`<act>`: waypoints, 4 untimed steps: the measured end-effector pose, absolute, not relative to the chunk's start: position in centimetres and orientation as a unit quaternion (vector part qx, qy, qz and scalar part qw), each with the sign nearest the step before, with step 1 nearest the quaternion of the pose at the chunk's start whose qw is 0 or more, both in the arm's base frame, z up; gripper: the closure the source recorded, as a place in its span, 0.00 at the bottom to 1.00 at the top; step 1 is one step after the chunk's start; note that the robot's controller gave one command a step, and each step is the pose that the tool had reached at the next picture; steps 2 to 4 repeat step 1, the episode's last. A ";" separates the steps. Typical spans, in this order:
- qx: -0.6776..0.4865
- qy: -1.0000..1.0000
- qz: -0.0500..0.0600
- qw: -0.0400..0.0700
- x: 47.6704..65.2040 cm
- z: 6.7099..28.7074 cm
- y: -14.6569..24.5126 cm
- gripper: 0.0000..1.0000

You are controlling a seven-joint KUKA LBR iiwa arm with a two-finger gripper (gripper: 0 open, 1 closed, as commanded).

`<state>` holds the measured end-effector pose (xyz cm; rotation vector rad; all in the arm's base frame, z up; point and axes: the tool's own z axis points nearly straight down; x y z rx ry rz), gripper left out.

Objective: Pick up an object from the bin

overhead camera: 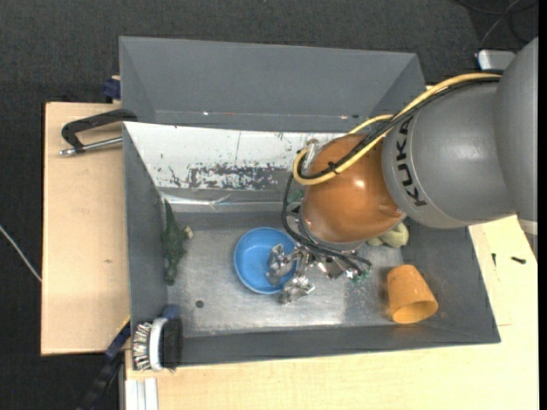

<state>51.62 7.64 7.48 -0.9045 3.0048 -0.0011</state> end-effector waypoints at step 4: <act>-0.280 0.960 0.000 0.008 52.3 22.9 8.2 1.00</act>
Offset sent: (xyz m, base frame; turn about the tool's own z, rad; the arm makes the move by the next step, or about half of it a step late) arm 0.0045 0.0038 0.1486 0.0154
